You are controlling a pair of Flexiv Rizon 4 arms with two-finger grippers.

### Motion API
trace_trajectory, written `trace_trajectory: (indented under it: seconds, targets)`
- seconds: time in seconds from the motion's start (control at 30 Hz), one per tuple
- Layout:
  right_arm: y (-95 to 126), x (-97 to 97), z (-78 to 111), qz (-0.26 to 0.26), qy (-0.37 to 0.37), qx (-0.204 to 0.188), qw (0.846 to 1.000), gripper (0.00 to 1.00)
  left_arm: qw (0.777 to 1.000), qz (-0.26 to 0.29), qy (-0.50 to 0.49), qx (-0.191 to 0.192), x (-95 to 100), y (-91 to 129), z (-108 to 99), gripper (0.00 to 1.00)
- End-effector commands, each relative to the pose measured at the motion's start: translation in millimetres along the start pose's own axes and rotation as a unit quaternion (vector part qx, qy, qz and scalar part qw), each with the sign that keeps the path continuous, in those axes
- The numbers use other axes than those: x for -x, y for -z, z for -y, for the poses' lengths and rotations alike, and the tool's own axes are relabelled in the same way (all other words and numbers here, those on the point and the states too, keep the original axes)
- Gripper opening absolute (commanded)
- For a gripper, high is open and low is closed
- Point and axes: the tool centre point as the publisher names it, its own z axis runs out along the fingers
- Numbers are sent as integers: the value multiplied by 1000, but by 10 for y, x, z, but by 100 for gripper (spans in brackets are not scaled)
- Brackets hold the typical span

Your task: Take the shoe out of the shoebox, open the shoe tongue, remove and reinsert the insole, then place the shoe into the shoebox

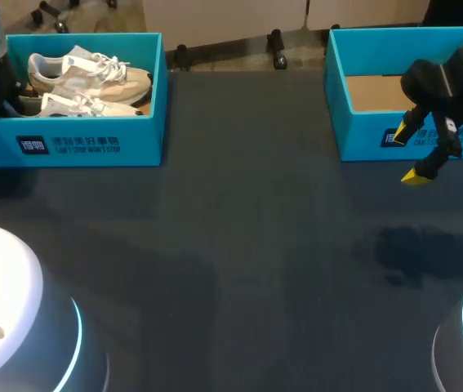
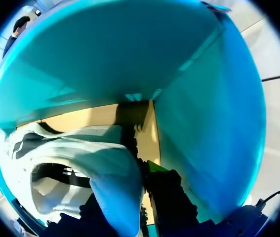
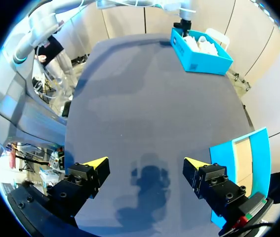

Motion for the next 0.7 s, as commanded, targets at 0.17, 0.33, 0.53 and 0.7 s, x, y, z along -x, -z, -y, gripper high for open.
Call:
trace_trajectory:
  seconds: [0.17, 0.33, 0.53, 0.7]
  targets:
    - [-8, 12, -9, -1, -1, -2, 1000, 100, 1000, -8, -10, 1, -11, 233, 35, 0]
    - [-8, 12, -9, -1, -1, -2, 1000, 100, 1000, -19, -13, -4, -5, 446, -8, 0]
    - [-8, 12, -9, -1, -1, -2, 1000, 100, 1000, -21, -6, -4, 19, 814, -60, 0]
    - [-8, 12, -9, -1, -1, -2, 1000, 100, 1000, -23, -5, -1, 26, 1101, -78, 0]
